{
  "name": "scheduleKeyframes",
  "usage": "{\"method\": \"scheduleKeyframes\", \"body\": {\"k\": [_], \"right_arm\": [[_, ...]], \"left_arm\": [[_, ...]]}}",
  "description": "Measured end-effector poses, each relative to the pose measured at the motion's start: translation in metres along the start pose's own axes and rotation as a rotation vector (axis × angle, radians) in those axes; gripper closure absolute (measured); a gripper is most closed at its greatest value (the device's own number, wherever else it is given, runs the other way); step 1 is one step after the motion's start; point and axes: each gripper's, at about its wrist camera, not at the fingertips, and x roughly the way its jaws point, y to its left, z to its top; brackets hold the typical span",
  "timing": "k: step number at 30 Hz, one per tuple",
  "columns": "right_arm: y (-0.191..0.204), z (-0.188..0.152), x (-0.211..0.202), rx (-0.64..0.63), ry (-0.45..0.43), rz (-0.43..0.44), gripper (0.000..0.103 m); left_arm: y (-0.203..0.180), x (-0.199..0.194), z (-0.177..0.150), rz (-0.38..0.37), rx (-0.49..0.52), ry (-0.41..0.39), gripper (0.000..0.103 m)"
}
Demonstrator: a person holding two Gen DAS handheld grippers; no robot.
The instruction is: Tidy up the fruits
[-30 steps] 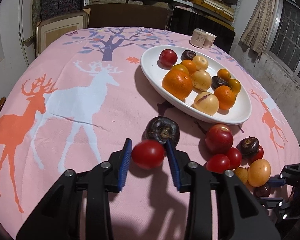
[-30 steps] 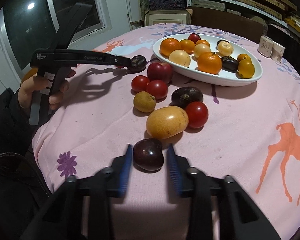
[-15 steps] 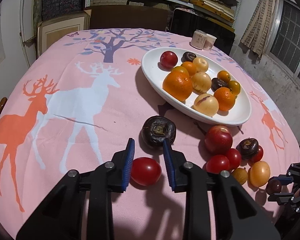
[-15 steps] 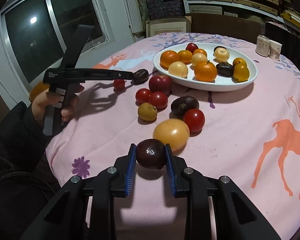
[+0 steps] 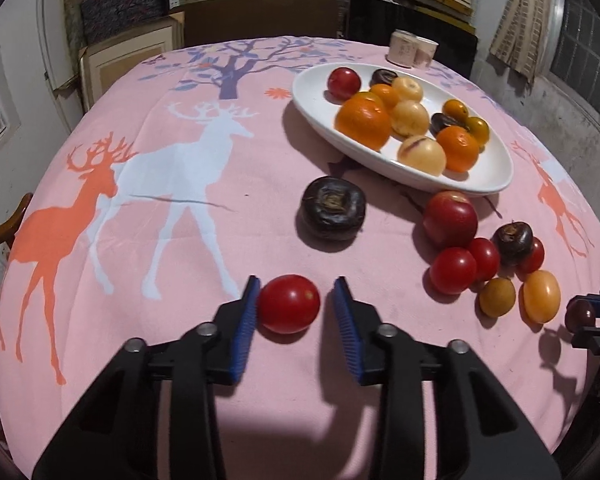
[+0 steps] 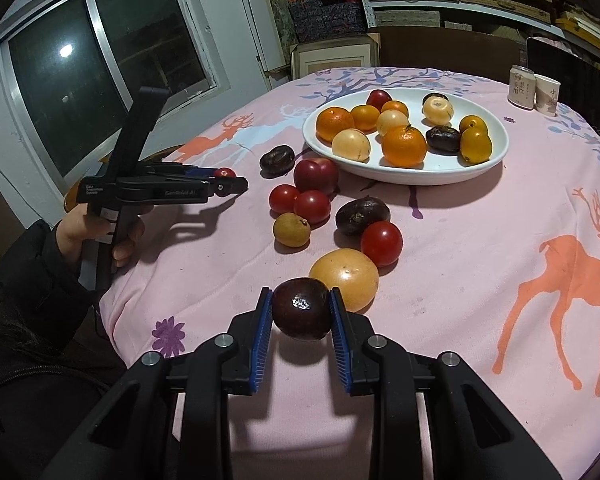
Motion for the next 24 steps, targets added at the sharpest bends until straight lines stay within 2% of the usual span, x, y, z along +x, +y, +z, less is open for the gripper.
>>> {"method": "scheduleKeyframes", "body": {"k": [6, 17, 20, 24], "right_arm": [[-0.006, -0.001, -0.007, 0.018, -0.010, -0.005, 0.075], [-0.015, 0.009, -0.013, 0.017, -0.048, -0.024, 0.075], [-0.024, 0.022, -0.019, 0.023, -0.083, -0.071, 0.075], [-0.048, 0.059, -0.035, 0.066, -0.194, -0.164, 0.075]], "left_arm": [[0.002, -0.006, -0.007, 0.001, -0.002, -0.006, 0.075], [-0.014, -0.030, -0.001, -0.119, -0.029, -0.062, 0.075], [-0.024, -0.038, 0.012, -0.146, -0.033, -0.095, 0.075], [-0.032, -0.045, 0.054, -0.169, -0.054, -0.148, 0.075]]}}
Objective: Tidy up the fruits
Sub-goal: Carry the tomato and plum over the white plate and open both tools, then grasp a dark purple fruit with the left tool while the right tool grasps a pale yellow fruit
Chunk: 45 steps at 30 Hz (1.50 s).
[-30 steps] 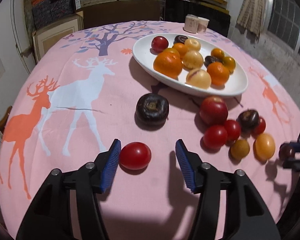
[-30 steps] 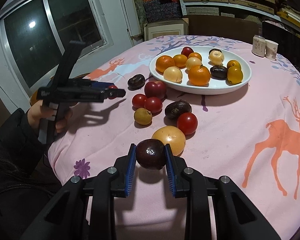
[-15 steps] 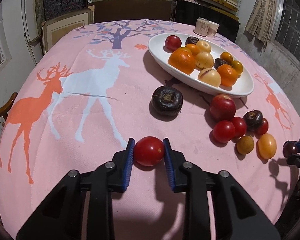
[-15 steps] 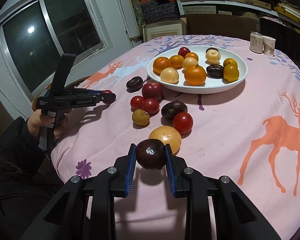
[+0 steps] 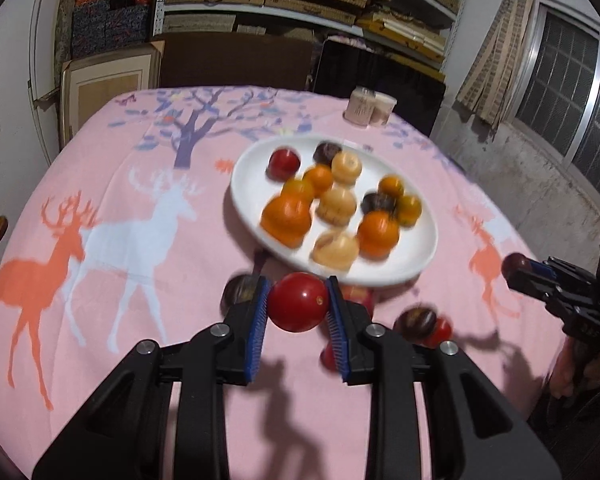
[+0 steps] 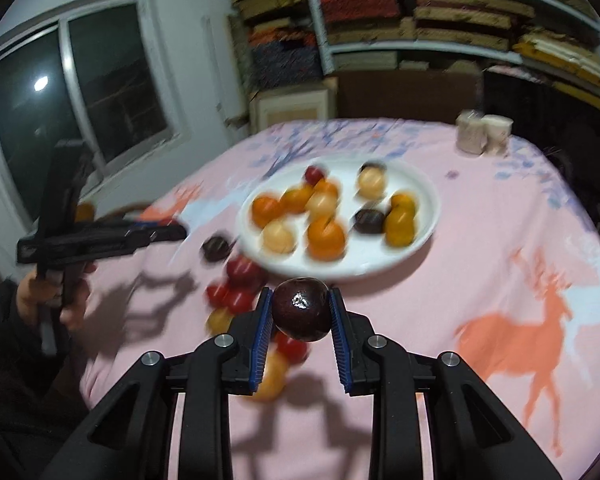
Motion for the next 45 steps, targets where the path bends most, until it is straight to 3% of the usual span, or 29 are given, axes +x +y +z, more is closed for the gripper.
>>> {"method": "scheduleKeyframes", "body": {"k": [3, 5, 13, 14, 16, 18, 22, 27, 31, 34, 36, 38, 45], "right_arm": [[-0.018, 0.038, 0.009, 0.028, -0.079, -0.052, 0.075], [-0.027, 0.061, 0.029, 0.034, -0.082, -0.053, 0.075], [-0.044, 0.103, 0.132, 0.062, 0.043, -0.064, 0.073], [-0.044, 0.104, 0.143, 0.068, 0.063, -0.055, 0.071], [-0.041, 0.104, 0.152, 0.066, 0.075, -0.060, 0.046], [-0.039, 0.101, 0.147, 0.059, 0.041, -0.066, 0.043], [-0.037, 0.094, 0.122, 0.053, 0.009, -0.062, 0.043], [-0.030, 0.067, 0.075, 0.055, -0.001, -0.043, 0.042], [-0.027, 0.033, 0.040, 0.093, -0.009, -0.008, 0.041], [-0.029, 0.002, 0.019, 0.138, -0.039, 0.030, 0.030], [-0.032, -0.012, 0.017, 0.161, -0.039, 0.040, 0.030], [-0.036, -0.021, 0.020, 0.187, -0.026, 0.051, 0.030], [-0.032, -0.028, 0.019, 0.162, -0.023, 0.041, 0.030]], "left_arm": [[-0.008, 0.020, 0.036, 0.001, 0.000, -0.010, 0.075], [-0.010, 0.041, 0.056, 0.025, -0.004, 0.005, 0.075], [0.017, 0.125, 0.109, 0.050, -0.135, 0.093, 0.075], [0.019, 0.132, 0.111, 0.048, -0.146, 0.107, 0.075], [0.024, 0.145, 0.112, 0.032, -0.176, 0.147, 0.066], [0.027, 0.145, 0.109, 0.033, -0.188, 0.139, 0.052], [0.030, 0.120, 0.101, -0.003, -0.203, 0.099, 0.049], [0.026, 0.069, 0.070, 0.017, -0.150, 0.051, 0.033], [0.021, 0.031, 0.027, 0.123, -0.015, 0.027, 0.033], [0.016, 0.025, -0.002, 0.219, 0.102, 0.041, 0.035], [0.016, 0.036, -0.014, 0.255, 0.146, 0.088, 0.053], [0.018, 0.048, -0.020, 0.257, 0.149, 0.119, 0.057], [0.012, 0.065, -0.010, 0.167, 0.127, 0.106, 0.057]]}}
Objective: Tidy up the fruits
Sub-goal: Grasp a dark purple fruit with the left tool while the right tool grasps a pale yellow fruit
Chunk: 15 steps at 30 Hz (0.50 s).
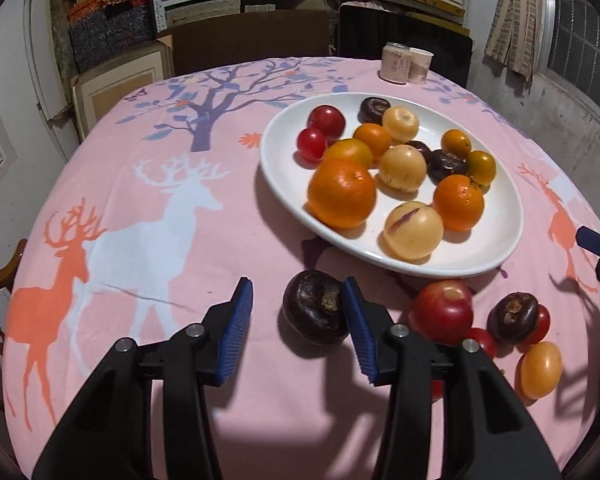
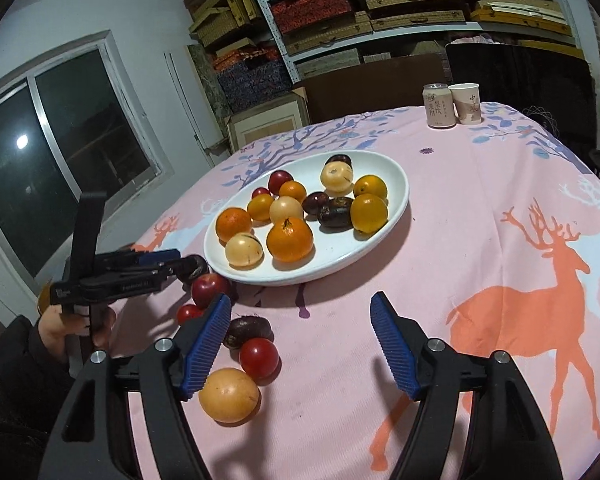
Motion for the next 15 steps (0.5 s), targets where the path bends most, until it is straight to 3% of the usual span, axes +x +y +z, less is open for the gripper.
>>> {"method": "scheduleKeyframes", "body": {"k": [4, 8, 15], "right_arm": [[0.006, -0.002, 0.002, -0.040, 0.007, 0.003, 0.030], [0.016, -0.004, 0.006, -0.091, 0.037, 0.011, 0.030], [0.048, -0.024, 0.010, -0.202, 0.159, 0.074, 0.030]], "left_arm": [[-0.015, 0.013, -0.009, 0.025, 0.070, 0.044, 0.057], [-0.008, 0.018, -0.008, 0.014, 0.023, 0.037, 0.062], [-0.006, -0.006, -0.011, -0.037, -0.010, -0.075, 0.063]]}}
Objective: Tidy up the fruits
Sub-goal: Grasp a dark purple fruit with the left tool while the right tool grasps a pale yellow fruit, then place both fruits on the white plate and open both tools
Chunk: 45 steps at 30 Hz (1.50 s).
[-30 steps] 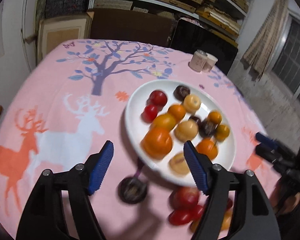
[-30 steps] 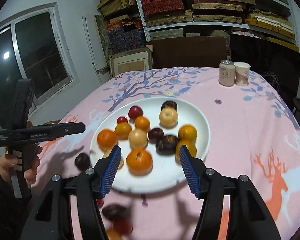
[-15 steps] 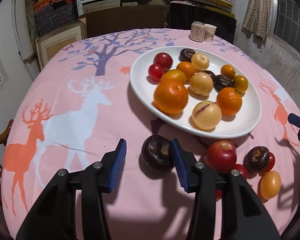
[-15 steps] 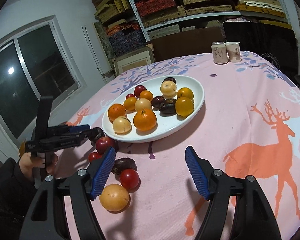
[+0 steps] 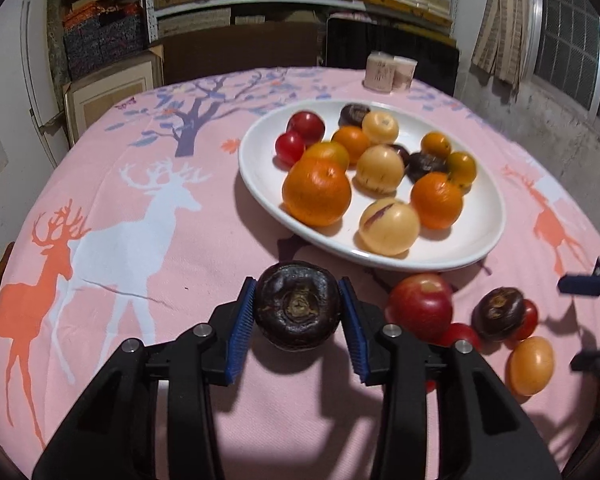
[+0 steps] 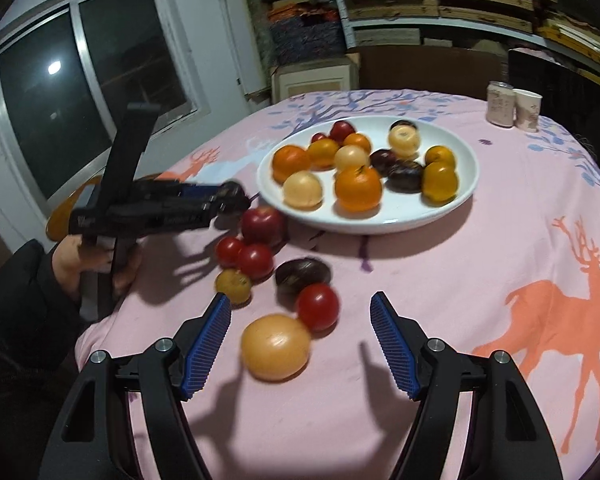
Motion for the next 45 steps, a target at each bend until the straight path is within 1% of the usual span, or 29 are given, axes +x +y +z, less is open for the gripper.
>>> {"method": "scheduleKeyframes", "body": {"k": [2, 4, 8, 11, 12, 13, 14, 15, 17, 22, 26, 29, 31, 35, 37, 39, 41, 45], "right_arm": [[0.008, -0.004, 0.002, -0.015, 0.027, 0.000, 0.030], [0.016, -0.008, 0.009, -0.030, 0.064, -0.025, 0.030], [0.027, -0.010, 0.023, -0.045, 0.121, -0.056, 0.030], [0.031, -0.012, 0.039, -0.047, 0.183, -0.093, 0.030], [0.032, -0.013, 0.040, -0.053, 0.182, -0.105, 0.037], [0.033, -0.013, 0.040, -0.056, 0.175, -0.104, 0.052], [0.032, -0.014, 0.039, -0.053, 0.171, -0.112, 0.056], [0.029, -0.014, 0.038, -0.034, 0.163, -0.109, 0.058], [0.021, -0.015, 0.036, 0.004, 0.153, -0.073, 0.058], [0.018, -0.018, 0.025, 0.023, 0.109, -0.039, 0.058], [0.010, -0.019, 0.017, 0.072, 0.069, -0.015, 0.058], [-0.001, -0.018, 0.009, 0.124, 0.034, -0.022, 0.058], [-0.007, -0.017, 0.002, 0.142, 0.002, -0.052, 0.058], [-0.028, 0.001, -0.024, 0.182, -0.093, -0.125, 0.058], [-0.036, 0.016, -0.032, 0.182, -0.118, -0.161, 0.058], [-0.044, 0.040, -0.033, 0.164, -0.151, -0.195, 0.058], [-0.048, 0.064, -0.025, 0.140, -0.166, -0.224, 0.058], [-0.063, 0.110, 0.011, 0.108, -0.169, -0.267, 0.058]], "left_arm": [[0.001, -0.006, 0.000, -0.013, -0.010, -0.024, 0.063], [0.002, -0.009, 0.000, -0.019, -0.019, -0.035, 0.063], [0.003, -0.012, 0.000, -0.033, -0.029, -0.042, 0.063], [0.003, -0.011, -0.001, -0.033, -0.031, -0.036, 0.063], [0.004, -0.011, -0.001, -0.034, -0.035, -0.034, 0.063], [0.005, -0.011, -0.001, -0.035, -0.041, -0.033, 0.063], [0.007, -0.010, -0.001, -0.038, -0.046, -0.031, 0.063], [0.008, -0.010, -0.001, -0.040, -0.050, -0.029, 0.063], [0.008, -0.009, -0.001, -0.043, -0.055, -0.026, 0.063], [0.008, -0.010, -0.002, -0.046, -0.054, -0.032, 0.063], [0.009, -0.014, -0.005, -0.049, -0.057, -0.041, 0.063], [0.009, -0.018, -0.006, -0.060, -0.069, -0.046, 0.063], [0.009, -0.022, -0.007, -0.060, -0.073, -0.055, 0.063], [-0.005, -0.036, -0.002, -0.076, -0.042, -0.076, 0.063], [-0.014, -0.038, 0.009, -0.074, -0.026, -0.079, 0.063], [-0.022, -0.034, 0.027, -0.084, -0.034, -0.065, 0.063], [-0.028, -0.023, 0.047, -0.097, -0.045, -0.044, 0.063], [-0.038, 0.008, 0.078, -0.106, -0.067, 0.001, 0.063]]}}
